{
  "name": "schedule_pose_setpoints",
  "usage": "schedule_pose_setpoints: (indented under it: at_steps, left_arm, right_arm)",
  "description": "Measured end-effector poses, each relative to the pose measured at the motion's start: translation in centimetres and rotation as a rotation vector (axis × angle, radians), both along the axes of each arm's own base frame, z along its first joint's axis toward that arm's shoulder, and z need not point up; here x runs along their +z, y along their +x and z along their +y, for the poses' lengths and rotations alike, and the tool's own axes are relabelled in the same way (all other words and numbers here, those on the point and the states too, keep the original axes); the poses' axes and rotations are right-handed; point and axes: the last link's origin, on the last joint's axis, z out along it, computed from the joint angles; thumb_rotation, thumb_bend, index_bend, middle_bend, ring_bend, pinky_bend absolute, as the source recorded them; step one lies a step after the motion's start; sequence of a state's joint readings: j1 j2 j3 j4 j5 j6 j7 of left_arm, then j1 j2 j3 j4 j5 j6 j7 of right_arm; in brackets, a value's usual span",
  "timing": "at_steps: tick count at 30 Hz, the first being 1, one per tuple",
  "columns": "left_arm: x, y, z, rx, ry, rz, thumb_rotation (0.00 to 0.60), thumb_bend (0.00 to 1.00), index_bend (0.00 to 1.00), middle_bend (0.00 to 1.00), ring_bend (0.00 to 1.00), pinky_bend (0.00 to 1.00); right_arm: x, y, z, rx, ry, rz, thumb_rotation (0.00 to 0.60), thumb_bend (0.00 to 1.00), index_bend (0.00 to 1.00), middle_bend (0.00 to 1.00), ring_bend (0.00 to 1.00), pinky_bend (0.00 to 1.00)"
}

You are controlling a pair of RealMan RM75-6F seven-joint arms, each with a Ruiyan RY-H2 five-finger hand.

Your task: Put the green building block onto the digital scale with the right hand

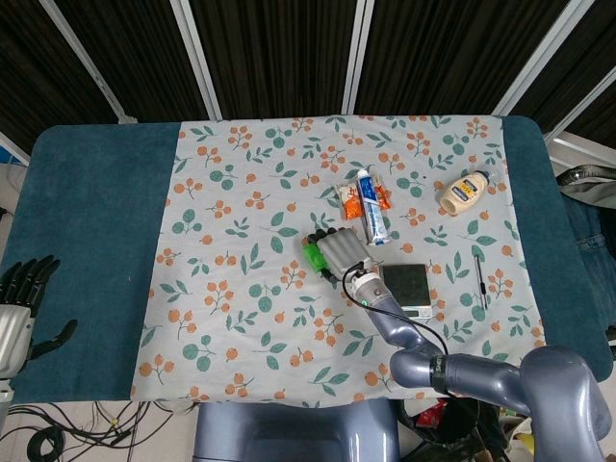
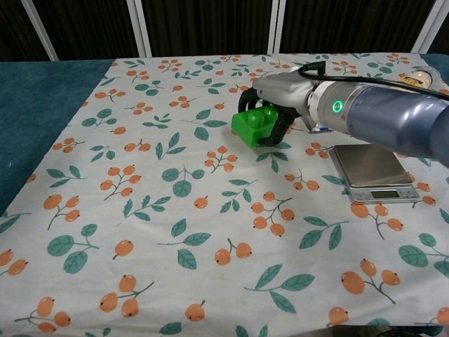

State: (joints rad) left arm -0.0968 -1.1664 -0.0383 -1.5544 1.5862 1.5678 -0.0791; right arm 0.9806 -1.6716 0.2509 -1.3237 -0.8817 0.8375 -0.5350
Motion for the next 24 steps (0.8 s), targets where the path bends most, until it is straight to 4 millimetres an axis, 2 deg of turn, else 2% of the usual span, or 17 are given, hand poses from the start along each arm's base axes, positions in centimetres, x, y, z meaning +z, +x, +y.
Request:
schedule_pose_setpoints:
  at_steps: [6,11,16,24]
  left_arm:
    - [-0.1,0.0,0.0,0.0,0.0,0.002,0.6,0.26,0.0,0.05,0.04,0.04]
    - [-0.2,0.1,0.1,0.0,-0.001,0.007,0.6,0.26,0.0,0.05,0.04,0.04]
    - [-0.3,0.2,0.1,-0.003,0.001,0.009,0.6,0.26,0.0,0.05,0.04,0.04]
    - [-0.2,0.1,0.1,0.0,0.002,0.011,0.6,0.26,0.0,0.05,0.04,0.04]
  right_arm:
    - [3.7,-0.7,1.4,0.007,-0.006,-0.005,0.6,0.59,0.43,0.48,0.48,0.39]
    - [6.7,-2.7,3.5,-0.004,0.008,0.063,0.6,0.6,0.43,0.47,0.47,0.39]
    - [7.9,-5.3,5.3,-0.045,0.022,0.132,0.6,0.62,0.43,0.47,0.47,0.36]
    - [8.4,-8.3,5.8,-0.099,0.02,0.195,0.6,0.62,0.43,0.46,0.46,0.35]
